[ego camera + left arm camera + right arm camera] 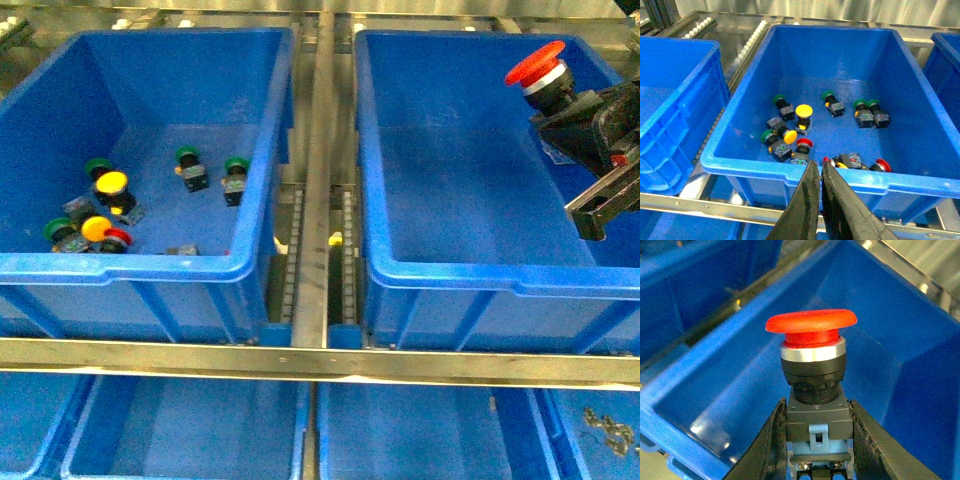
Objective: Pick red and yellow buttons and place in box
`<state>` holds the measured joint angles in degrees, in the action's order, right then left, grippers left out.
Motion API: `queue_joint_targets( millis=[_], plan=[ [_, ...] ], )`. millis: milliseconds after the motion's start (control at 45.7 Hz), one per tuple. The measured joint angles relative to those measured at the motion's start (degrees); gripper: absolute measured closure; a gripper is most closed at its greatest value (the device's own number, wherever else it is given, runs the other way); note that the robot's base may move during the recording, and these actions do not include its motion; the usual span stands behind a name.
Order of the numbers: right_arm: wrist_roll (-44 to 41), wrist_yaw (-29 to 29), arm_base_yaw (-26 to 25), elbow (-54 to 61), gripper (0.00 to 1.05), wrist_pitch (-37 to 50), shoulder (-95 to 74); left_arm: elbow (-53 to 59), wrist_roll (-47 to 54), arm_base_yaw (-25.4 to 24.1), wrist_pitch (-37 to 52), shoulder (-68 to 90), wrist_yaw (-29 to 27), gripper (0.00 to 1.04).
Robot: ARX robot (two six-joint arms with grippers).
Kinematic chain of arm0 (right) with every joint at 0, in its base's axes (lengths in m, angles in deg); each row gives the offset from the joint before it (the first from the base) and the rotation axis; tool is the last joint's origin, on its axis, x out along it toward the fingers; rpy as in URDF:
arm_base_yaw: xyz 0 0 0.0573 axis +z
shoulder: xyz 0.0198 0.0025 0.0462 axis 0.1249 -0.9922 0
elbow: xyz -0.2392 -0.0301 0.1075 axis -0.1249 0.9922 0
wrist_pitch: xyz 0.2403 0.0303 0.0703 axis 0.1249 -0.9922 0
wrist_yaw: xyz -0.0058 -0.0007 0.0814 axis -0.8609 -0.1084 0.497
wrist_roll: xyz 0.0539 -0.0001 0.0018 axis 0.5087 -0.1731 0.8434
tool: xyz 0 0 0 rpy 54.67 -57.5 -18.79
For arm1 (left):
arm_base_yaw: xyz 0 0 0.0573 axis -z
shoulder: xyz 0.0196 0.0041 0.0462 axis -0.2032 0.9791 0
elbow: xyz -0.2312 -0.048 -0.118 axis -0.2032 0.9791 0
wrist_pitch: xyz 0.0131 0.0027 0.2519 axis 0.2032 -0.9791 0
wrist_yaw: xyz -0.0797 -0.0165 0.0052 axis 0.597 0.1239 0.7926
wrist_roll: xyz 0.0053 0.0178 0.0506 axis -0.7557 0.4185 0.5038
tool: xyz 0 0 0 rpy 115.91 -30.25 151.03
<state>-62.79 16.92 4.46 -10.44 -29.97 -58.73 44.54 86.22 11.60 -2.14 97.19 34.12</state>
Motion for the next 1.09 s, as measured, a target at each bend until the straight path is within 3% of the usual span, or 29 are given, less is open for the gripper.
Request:
queue_joint_targets(
  millis=[175, 372, 875, 1007, 1094],
  plan=[
    [1.05, -1.01, 0.46, 0.20, 0.79, -0.15, 0.13, 1.03, 0.44, 0.00, -8.63, -10.56, 0.13, 1.03],
    [1.42, -2.05, 1.53, 0.24, 0.79, -0.17, 0.07, 0.96, 0.59, 0.00, -25.09, -26.47, 0.13, 1.03],
    [2.64, -4.26, 4.44, -0.90, 0.79, 0.74, -2.10, 0.98, 0.68, 0.00, -41.90, -45.22, 0.15, 1.03],
    [2.69, -4.66, 4.74, -1.01, 0.79, 1.18, -2.25, 1.01, 0.70, 0.00, -42.84, -46.82, 0.35, 0.86],
    [2.86, -5.46, 4.48, -1.03, 0.79, 1.38, -2.36, 1.01, 0.70, 0.04, -42.84, -46.97, 0.37, 0.67]
  ],
)
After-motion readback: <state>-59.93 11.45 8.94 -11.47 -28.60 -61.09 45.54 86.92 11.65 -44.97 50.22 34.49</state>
